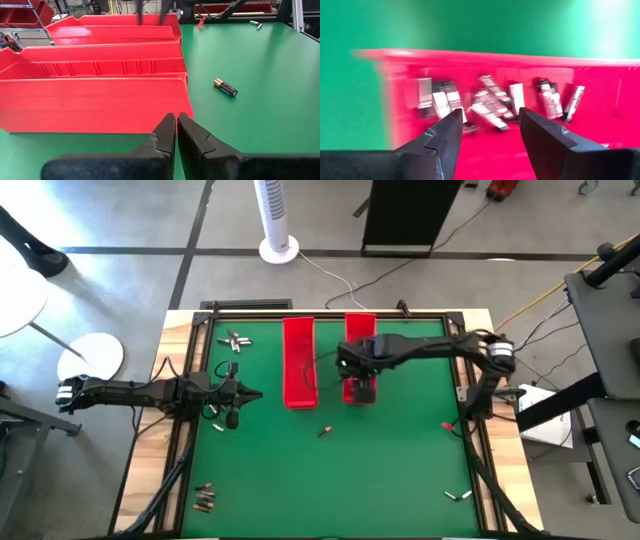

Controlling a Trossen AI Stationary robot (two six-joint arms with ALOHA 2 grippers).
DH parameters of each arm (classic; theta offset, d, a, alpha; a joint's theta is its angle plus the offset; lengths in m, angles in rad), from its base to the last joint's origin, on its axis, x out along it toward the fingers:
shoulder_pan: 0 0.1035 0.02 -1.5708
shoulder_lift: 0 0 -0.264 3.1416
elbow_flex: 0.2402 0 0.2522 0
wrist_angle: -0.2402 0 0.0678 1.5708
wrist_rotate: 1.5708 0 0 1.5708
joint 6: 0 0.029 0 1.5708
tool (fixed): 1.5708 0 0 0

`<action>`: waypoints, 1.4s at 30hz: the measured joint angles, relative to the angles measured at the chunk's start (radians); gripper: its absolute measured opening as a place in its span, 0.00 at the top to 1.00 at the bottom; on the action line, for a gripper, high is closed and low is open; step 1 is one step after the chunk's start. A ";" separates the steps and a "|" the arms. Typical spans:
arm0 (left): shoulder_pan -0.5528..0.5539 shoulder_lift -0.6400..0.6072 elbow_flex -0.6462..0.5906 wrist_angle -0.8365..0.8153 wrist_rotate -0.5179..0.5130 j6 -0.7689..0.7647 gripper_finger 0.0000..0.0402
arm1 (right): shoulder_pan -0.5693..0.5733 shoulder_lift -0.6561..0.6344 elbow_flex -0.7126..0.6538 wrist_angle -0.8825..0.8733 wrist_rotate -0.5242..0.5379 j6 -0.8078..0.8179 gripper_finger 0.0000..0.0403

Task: Sort batteries
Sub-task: Put the silver battery into the right red bin

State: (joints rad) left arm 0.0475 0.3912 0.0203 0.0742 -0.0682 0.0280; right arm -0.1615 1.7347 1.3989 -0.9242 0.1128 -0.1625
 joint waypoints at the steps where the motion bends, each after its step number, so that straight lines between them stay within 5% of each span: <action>1: 0.000 0.000 0.000 0.000 0.000 0.000 1.00 | 0.032 -0.024 -0.006 -0.008 0.000 0.017 0.52; 16: 0.000 0.000 0.000 0.000 0.000 0.000 1.00 | 0.719 -0.242 -0.171 -0.018 0.100 0.590 0.51; 26: 0.000 0.000 0.000 0.000 0.000 0.000 1.00 | 1.139 -0.196 -0.301 -0.017 0.085 1.272 0.47; 35: 0.000 0.000 0.000 0.000 0.000 0.000 1.00 | 1.383 -0.180 -0.448 0.022 0.033 1.666 0.50; 42: 0.000 0.000 0.000 0.000 0.000 0.000 1.00 | 1.404 -0.180 -0.499 0.112 -0.018 1.768 0.54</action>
State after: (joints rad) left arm 0.0475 0.3912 0.0202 0.0742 -0.0683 0.0282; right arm 1.2430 1.5543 0.9001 -0.8122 0.0950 1.6057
